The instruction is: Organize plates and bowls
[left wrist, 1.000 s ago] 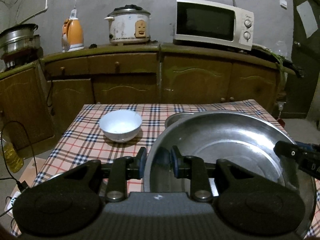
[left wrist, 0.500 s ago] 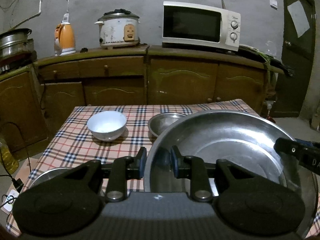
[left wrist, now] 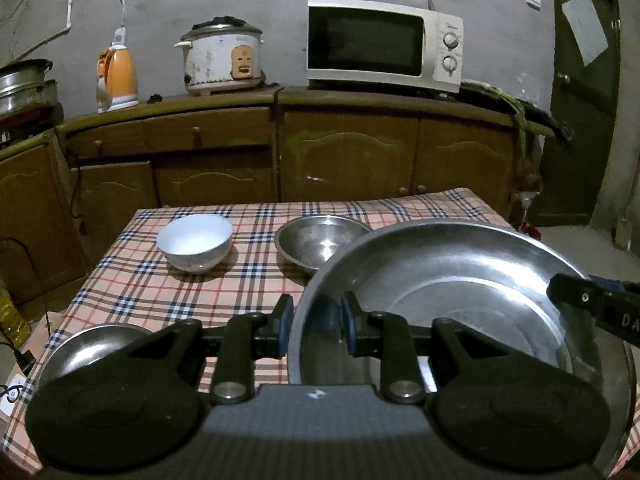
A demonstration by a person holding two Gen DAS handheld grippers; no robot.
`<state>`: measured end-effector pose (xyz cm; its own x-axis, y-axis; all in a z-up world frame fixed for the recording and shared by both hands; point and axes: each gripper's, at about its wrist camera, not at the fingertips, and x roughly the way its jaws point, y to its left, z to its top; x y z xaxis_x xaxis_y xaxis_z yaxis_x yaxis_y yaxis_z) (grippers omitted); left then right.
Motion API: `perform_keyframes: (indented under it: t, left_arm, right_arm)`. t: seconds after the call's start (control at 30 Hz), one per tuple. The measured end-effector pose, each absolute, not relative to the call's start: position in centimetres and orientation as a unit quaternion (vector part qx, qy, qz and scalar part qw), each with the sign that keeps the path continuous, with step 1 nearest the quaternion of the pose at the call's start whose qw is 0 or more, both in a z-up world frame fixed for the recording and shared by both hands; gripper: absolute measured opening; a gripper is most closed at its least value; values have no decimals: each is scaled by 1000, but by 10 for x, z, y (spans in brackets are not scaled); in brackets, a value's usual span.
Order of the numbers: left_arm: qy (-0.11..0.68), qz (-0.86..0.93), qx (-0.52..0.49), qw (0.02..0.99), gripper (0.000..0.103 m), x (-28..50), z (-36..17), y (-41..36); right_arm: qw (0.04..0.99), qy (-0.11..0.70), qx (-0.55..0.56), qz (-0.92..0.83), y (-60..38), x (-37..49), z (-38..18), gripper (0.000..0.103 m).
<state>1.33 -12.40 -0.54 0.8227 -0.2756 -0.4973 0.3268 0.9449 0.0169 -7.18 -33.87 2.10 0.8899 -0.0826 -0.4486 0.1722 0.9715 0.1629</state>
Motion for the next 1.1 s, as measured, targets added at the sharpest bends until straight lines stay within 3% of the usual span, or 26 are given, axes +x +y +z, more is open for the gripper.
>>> perform_keyframes:
  t: [1.1]
  left_arm:
    - [298, -141, 50, 943, 26, 41, -77, -138]
  right_arm:
    - [948, 292, 111, -66, -356, -31, -67, 24]
